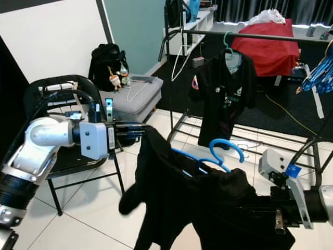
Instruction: Hang hanger
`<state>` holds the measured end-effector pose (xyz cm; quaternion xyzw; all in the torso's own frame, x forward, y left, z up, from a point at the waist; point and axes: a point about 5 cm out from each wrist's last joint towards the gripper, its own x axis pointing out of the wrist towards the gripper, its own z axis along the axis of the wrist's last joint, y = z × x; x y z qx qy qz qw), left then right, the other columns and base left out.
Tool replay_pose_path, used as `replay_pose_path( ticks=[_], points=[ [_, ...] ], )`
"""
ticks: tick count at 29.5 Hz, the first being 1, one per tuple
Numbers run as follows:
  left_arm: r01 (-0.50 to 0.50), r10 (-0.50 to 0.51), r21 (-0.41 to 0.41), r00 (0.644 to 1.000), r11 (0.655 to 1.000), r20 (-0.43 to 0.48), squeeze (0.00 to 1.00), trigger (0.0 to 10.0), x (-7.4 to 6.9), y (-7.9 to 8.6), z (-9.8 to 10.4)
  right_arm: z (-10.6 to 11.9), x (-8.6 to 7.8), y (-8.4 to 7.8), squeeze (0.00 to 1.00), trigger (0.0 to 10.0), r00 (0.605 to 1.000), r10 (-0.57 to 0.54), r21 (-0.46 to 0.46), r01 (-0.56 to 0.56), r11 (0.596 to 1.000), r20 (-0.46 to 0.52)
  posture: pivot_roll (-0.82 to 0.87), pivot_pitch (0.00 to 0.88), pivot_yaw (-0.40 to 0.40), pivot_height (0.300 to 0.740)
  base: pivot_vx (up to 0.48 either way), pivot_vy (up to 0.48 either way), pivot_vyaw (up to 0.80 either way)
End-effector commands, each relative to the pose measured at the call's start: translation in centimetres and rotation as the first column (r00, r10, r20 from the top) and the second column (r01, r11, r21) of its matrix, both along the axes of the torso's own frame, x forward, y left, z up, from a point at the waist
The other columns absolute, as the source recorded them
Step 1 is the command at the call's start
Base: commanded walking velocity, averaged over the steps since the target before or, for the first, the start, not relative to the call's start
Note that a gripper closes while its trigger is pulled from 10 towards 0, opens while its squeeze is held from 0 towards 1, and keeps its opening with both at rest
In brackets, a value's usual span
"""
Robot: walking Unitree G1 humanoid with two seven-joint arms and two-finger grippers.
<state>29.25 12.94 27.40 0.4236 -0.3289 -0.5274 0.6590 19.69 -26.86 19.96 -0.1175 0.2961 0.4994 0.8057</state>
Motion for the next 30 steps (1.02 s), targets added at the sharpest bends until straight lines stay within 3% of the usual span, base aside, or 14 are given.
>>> replay_pose_path(
  ticks=[1,6,9,11,16,17,19,21,23,30],
  points=[
    [-0.010,0.011,-0.005,0.999,1.000,0.043,0.00,0.0,0.0,1.0,1.4,-0.5,0.0,0.0,0.00,10.0,1.000,-0.009,-0.006,0.009,1.000,-0.009,-0.19,0.000,0.044,0.740,0.000,0.000,0.00],
    [0.024,-0.022,-0.037,0.999,0.999,0.046,0.00,0.0,-0.4,0.6,2.0,-0.5,0.1,0.4,0.00,10.0,1.000,-0.007,0.021,0.007,1.000,0.008,-0.19,0.000,0.046,0.740,0.000,0.000,0.00],
    [0.066,-0.066,-0.050,0.998,0.997,0.014,0.00,0.0,-0.8,-0.3,1.5,-0.3,0.0,1.3,0.00,10.0,0.999,0.031,0.095,-0.033,0.995,0.017,-0.19,0.000,0.047,0.740,0.000,0.000,0.00],
    [0.028,-0.028,0.009,1.000,1.000,-0.014,0.00,0.0,-0.2,0.4,0.4,0.3,-0.7,1.8,0.00,10.0,0.996,0.084,0.150,-0.084,0.985,0.009,-0.19,0.000,0.050,0.740,0.000,0.000,0.00],
    [-0.046,0.050,0.108,0.998,0.993,-0.033,0.00,0.0,0.6,1.9,-1.1,1.1,-1.1,1.4,0.00,10.0,0.994,0.113,0.171,-0.111,0.979,-0.003,-0.19,0.000,0.050,0.740,0.000,0.000,0.00],
    [-0.077,0.084,0.157,0.996,0.985,-0.037,0.00,0.0,1.0,2.5,-1.7,1.3,-1.3,1.1,0.00,10.0,0.993,0.120,0.164,-0.116,0.980,-0.015,-0.19,0.000,0.049,0.740,0.000,0.000,0.00],
    [-0.077,0.084,0.157,0.996,0.985,-0.037,0.00,0.0,1.0,2.5,-1.7,1.3,-1.3,1.1,0.00,10.0,0.993,0.120,0.164,-0.116,0.980,-0.015,-0.19,0.000,0.049,0.740,0.000,0.000,0.00],
    [-0.100,0.114,0.251,0.993,0.963,-0.039,0.00,0.0,1.3,3.2,-2.6,1.0,-1.7,0.4,0.00,10.0,0.988,0.132,0.092,-0.125,0.988,-0.078,-0.19,0.000,0.044,0.740,0.000,0.000,0.00],
    [-0.100,0.114,0.251,0.993,0.963,-0.039,0.00,0.0,1.3,3.2,-2.6,1.0,-1.7,0.4,0.00,10.0,0.988,0.132,0.092,-0.125,0.988,-0.078,-0.19,0.000,0.044,0.740,0.000,0.000,0.00],
    [-0.107,0.140,0.362,0.988,0.926,-0.064,0.00,0.0,1.4,4.2,-3.4,0.1,-2.5,-0.8,0.00,10.0,0.975,0.119,-0.023,-0.126,0.992,-0.185,-0.19,0.000,0.039,0.740,0.000,0.000,0.00]
  ],
)
